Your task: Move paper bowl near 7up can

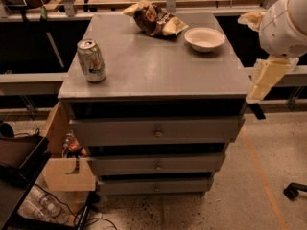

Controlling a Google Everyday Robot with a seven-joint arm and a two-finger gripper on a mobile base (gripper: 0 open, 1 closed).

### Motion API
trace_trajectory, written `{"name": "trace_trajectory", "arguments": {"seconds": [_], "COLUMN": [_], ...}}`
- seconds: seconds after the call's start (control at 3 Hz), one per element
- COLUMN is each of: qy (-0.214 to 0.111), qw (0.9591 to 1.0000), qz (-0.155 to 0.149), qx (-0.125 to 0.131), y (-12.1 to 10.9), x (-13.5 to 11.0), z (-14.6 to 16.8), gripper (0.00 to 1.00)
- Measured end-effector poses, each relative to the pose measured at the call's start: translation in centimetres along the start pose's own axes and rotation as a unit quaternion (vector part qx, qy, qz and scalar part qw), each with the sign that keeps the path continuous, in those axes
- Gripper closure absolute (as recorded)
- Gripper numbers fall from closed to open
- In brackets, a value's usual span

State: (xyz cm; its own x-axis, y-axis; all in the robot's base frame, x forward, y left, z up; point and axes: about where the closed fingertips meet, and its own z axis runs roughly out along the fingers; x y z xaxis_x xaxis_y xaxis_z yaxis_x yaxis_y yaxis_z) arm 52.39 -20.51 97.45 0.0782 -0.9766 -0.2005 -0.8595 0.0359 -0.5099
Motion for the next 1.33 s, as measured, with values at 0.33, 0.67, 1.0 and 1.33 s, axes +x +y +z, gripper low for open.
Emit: {"name": "trace_trajectory", "arguments": {"seconds": [0.33,0.67,1.0,1.33], "qy": [-0.006,-0.011,-0.012,-0.020], "qw": [0.9982,0.9937,0.9937,0.9910], "qz": [-0.019,-0.026,-0.026,-0.028], "qx": [0.057,0.108,0.108,0.129], "y": [-3.0,-6.2,-6.2,-6.7], "x": [-0.8,-1.9,-1.9,-2.1], "z": [1.7,3.2,3.2,3.8], "gripper": [0.00,0.00,0.00,0.00]}}
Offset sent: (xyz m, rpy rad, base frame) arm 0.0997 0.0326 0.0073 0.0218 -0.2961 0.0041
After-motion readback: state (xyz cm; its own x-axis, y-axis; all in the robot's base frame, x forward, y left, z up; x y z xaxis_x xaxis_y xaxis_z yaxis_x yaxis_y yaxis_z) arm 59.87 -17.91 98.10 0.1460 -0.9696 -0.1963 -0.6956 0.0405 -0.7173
